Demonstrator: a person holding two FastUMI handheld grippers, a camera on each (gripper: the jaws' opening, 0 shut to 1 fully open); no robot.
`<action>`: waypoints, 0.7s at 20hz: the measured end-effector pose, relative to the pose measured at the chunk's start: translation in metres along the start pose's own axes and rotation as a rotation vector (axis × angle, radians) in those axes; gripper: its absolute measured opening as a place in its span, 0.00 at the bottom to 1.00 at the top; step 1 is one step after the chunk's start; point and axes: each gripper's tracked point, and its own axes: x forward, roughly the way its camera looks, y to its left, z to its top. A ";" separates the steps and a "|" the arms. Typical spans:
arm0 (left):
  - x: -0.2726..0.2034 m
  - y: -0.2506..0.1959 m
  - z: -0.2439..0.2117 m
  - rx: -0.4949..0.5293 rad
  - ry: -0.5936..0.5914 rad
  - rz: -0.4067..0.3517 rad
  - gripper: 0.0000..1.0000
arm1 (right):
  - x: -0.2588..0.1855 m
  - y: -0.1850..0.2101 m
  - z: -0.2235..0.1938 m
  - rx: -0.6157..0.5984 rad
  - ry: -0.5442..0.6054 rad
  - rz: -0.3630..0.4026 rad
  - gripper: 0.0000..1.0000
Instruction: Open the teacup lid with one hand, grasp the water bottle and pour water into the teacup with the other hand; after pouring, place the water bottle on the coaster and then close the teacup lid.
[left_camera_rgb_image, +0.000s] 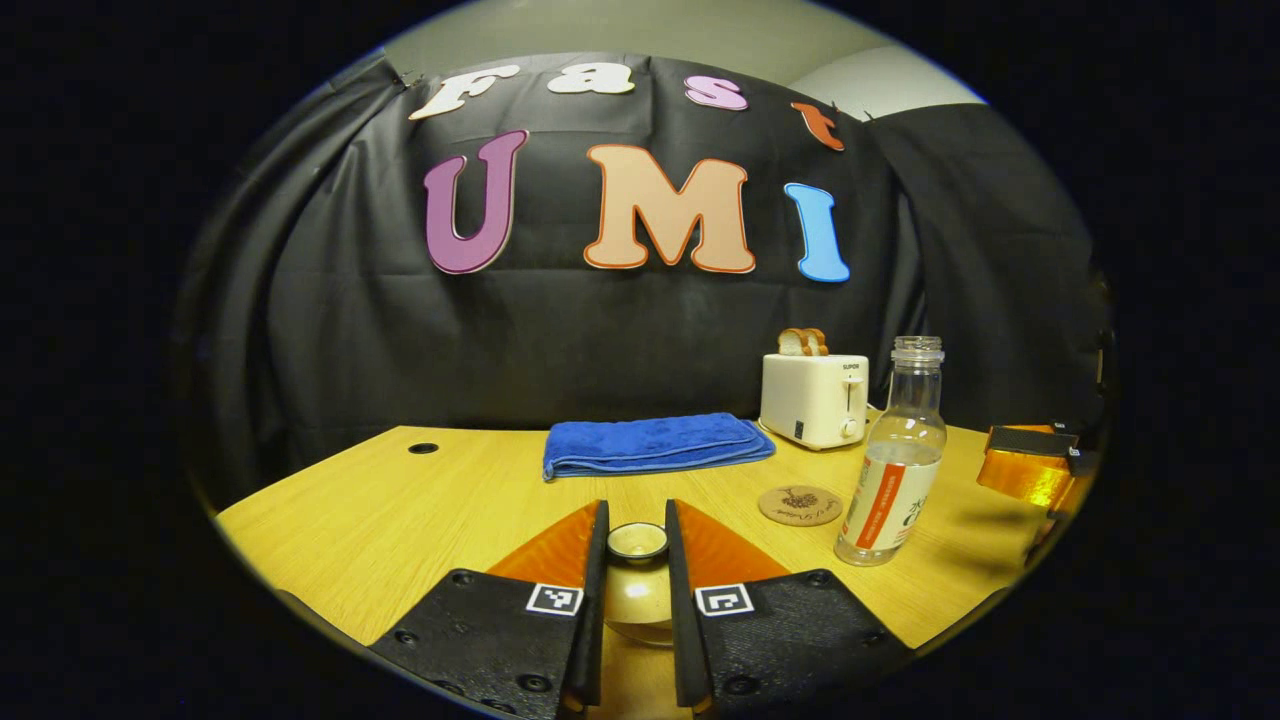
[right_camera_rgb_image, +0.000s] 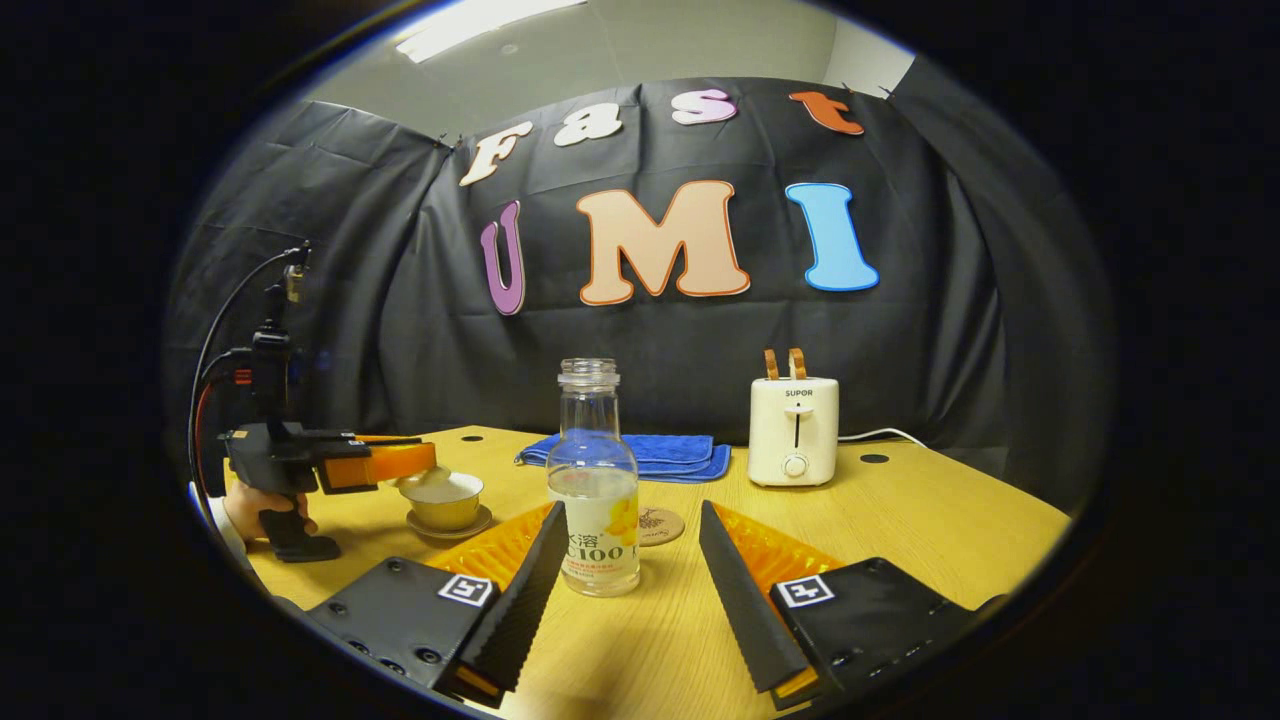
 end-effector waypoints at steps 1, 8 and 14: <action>-0.003 0.004 0.001 0.005 -0.001 0.009 0.26 | 0.003 0.003 -0.001 0.000 0.002 0.014 0.90; -0.023 0.038 0.002 0.007 -0.016 0.061 0.26 | 0.026 0.015 -0.013 -0.002 0.074 0.068 0.90; -0.033 0.062 0.003 0.008 -0.022 0.090 0.26 | 0.046 0.025 -0.023 -0.008 0.137 0.081 0.87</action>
